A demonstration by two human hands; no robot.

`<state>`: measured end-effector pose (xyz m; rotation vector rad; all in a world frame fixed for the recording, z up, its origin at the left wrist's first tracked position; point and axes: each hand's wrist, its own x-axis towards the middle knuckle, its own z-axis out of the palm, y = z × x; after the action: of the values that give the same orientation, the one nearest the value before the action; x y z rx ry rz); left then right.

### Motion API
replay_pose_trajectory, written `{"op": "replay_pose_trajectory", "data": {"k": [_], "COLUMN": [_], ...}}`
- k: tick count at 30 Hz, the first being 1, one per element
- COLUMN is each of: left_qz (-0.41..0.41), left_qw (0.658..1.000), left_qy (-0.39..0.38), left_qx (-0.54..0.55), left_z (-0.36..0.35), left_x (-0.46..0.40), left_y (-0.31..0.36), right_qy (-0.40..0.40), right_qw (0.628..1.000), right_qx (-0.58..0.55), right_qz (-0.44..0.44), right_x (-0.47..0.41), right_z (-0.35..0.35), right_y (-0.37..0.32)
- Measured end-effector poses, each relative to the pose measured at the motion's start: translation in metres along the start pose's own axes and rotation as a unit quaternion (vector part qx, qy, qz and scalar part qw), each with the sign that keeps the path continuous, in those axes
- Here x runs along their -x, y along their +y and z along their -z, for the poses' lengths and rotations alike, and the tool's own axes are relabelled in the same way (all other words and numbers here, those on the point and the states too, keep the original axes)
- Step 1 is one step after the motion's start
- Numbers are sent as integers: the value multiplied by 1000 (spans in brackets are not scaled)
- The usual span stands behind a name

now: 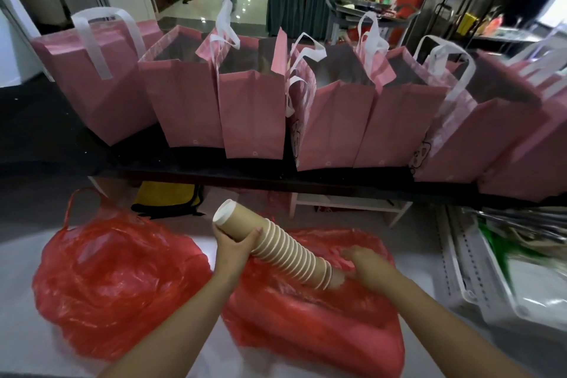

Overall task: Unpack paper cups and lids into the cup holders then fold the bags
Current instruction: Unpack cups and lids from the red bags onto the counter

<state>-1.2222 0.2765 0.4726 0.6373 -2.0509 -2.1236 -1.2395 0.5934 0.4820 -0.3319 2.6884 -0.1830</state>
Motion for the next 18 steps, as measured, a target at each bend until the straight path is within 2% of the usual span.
{"op": "replay_pose_trajectory", "data": {"k": [2,5,8,10,12,15,18], "left_qz": [-7,-4,-12,-21,-22,-6,26], "left_qw": [1000,1000,1000,1000,999,998,997], "left_qy": [5,11,17,9,5,15,31], "left_qx": [-9,-9,-11,-15,-38,-68,-58], "left_z": [0,3,8,11,12,9,6], "left_x": [-1,-4,-6,-7,-8,-8,-11], "left_y": [1,0,-3,-6,-9,-14,-18], "right_qy": [12,70,136,150,136,102,129], "right_qw": [1000,997,986,963,922,904,869], "right_qx": [-1,-17,-25,-117,-257,-321,-392], "right_qz": [-1,-16,-95,-188,-257,-262,-272], "right_x": [14,46,76,88,87,80,71], "right_z": [7,6,-12,-31,-47,-67,-79], "right_y": [2,8,12,16,18,19,25]}}
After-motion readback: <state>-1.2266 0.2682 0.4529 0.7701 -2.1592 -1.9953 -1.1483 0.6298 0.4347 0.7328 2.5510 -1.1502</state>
